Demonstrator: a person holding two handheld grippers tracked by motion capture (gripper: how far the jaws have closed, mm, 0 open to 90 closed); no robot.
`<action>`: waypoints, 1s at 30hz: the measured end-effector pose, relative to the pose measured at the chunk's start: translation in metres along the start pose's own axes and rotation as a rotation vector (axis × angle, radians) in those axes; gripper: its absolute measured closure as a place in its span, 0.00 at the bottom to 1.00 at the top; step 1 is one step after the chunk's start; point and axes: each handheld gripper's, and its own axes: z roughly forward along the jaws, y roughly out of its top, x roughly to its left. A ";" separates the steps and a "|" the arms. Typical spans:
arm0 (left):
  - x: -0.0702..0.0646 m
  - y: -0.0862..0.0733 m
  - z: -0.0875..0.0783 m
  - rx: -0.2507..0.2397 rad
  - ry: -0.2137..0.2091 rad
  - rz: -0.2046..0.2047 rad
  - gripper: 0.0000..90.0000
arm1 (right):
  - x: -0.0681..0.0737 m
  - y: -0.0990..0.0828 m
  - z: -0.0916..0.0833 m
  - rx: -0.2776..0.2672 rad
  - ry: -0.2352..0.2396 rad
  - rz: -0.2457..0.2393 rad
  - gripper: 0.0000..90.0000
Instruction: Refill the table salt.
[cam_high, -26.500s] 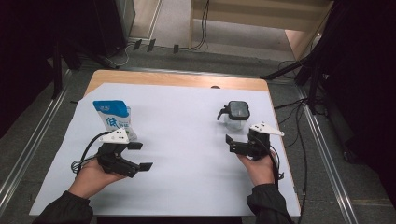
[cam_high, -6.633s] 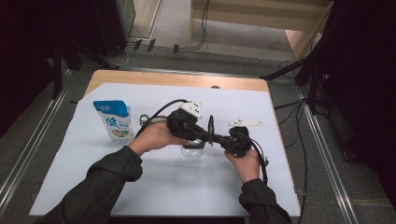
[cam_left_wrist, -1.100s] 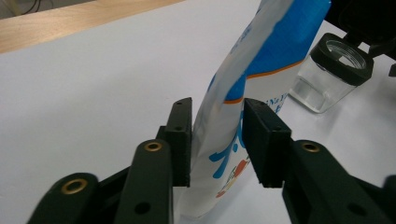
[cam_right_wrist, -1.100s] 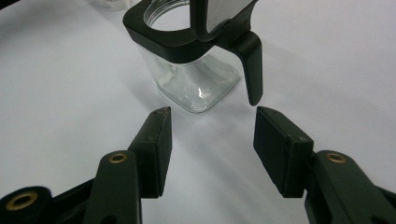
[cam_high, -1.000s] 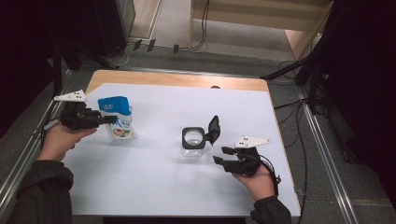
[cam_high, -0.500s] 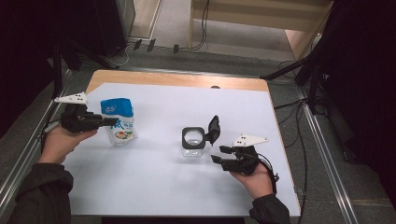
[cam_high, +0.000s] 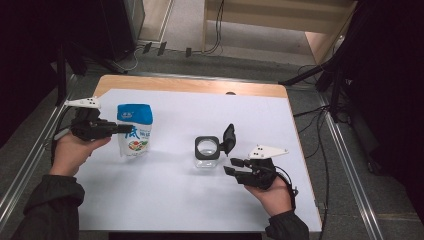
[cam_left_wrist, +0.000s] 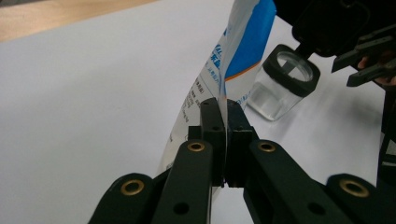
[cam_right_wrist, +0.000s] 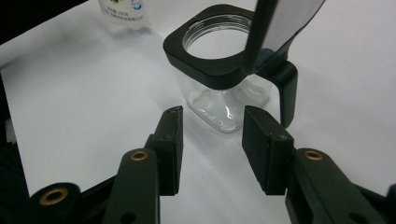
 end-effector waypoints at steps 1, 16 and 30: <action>-0.002 0.002 0.000 -0.001 -0.002 0.004 1.00 | 0.002 0.000 0.001 0.002 -0.001 -0.001 0.66; -0.034 0.024 -0.003 -0.023 -0.030 0.009 1.00 | 0.038 0.017 0.011 -0.013 0.066 -0.043 0.69; -0.048 0.020 -0.007 -0.015 -0.042 0.001 1.00 | 0.060 0.034 0.039 0.020 0.122 -0.064 0.68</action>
